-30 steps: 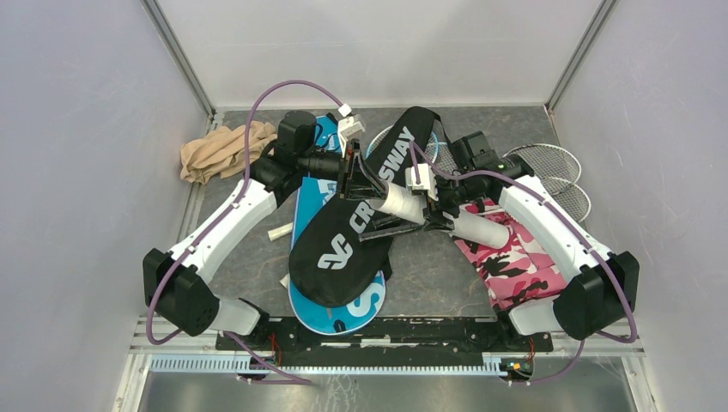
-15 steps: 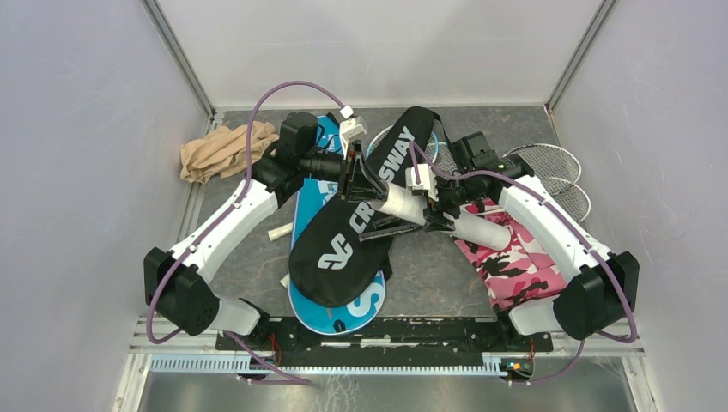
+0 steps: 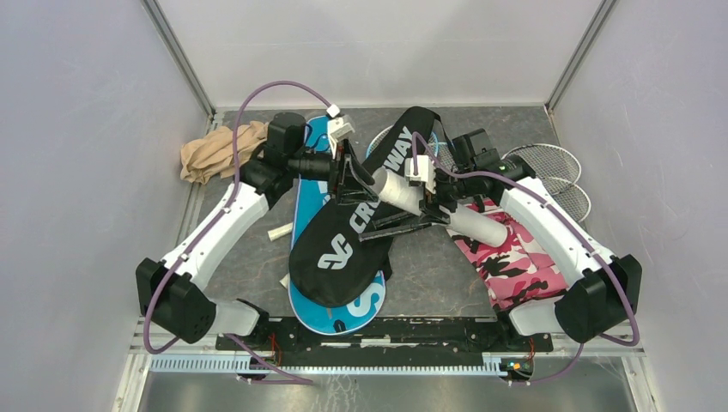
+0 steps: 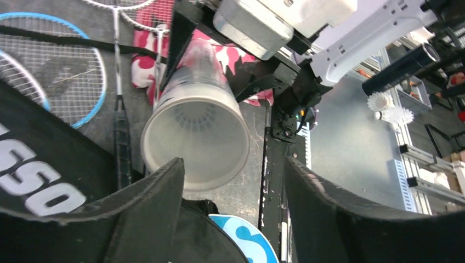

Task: Pack up the badminton gear
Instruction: Close the lid on the shuttle tube, then place the shuttle tube at the center of the board.

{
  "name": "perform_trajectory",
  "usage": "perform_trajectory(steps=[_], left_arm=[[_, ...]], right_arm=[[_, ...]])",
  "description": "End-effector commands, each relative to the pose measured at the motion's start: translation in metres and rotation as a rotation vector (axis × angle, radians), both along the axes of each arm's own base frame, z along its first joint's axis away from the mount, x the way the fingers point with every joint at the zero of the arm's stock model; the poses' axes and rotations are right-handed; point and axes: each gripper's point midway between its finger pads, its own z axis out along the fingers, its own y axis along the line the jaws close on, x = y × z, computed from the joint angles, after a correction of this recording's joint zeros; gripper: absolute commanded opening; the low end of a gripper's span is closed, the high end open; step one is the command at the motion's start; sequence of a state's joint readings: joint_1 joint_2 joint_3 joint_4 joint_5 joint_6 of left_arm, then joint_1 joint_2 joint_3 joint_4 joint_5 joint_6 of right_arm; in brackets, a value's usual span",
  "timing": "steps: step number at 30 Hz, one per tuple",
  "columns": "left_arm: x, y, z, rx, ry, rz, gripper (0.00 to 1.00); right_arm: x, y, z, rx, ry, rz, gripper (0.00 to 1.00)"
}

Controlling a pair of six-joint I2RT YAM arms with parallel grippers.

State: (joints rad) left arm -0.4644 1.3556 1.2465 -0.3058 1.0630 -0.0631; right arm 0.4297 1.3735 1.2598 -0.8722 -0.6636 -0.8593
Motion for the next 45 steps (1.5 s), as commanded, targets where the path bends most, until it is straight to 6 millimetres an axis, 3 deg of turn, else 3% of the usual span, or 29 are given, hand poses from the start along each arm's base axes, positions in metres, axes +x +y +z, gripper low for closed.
perform_trajectory(steps=[1, 6, 10, 13, 18, 25, 28, 36, 39, 45], left_arm=[[0.023, 0.025, 0.046, -0.007, -0.187, 0.118, 0.79], [0.059, 0.055, 0.088, -0.026, -0.245, 0.367, 0.99], [0.083, 0.072, 0.104, -0.043, -0.241, 0.555, 1.00], [0.093, 0.072, 0.097, -0.066, -0.194, 0.598, 1.00], [0.084, 0.049, 0.075, -0.191, -0.071, 0.476, 1.00], [0.081, 0.022, 0.063, -0.353, 0.057, 0.417, 1.00], [0.077, 0.001, 0.061, -0.384, 0.078, 0.386, 1.00], [0.060, -0.045, 0.042, -0.405, 0.105, 0.270, 1.00], [0.057, -0.052, 0.034, -0.417, 0.095, 0.247, 1.00], [0.066, -0.055, 0.018, -0.406, 0.077, 0.258, 0.83]], right_arm=[[0.024, 0.010, 0.045, 0.083, -0.135, -0.074, 0.07], [0.042, 0.014, 0.071, 0.124, -0.156, -0.160, 0.08], [0.057, 0.022, 0.098, 0.203, -0.170, -0.231, 0.08], [0.068, 0.031, 0.131, 0.307, -0.171, -0.287, 0.08], [0.081, 0.045, 0.182, 0.521, -0.157, -0.379, 0.08], [0.086, 0.056, 0.226, 0.759, -0.091, -0.450, 0.07], [0.086, 0.066, 0.228, 0.805, 0.007, -0.434, 0.07], [0.088, 0.088, 0.206, 0.879, 0.224, -0.391, 0.09], [0.088, 0.092, 0.195, 0.892, 0.285, -0.378, 0.10], [0.094, 0.090, 0.185, 0.912, 0.351, -0.368, 0.12]])
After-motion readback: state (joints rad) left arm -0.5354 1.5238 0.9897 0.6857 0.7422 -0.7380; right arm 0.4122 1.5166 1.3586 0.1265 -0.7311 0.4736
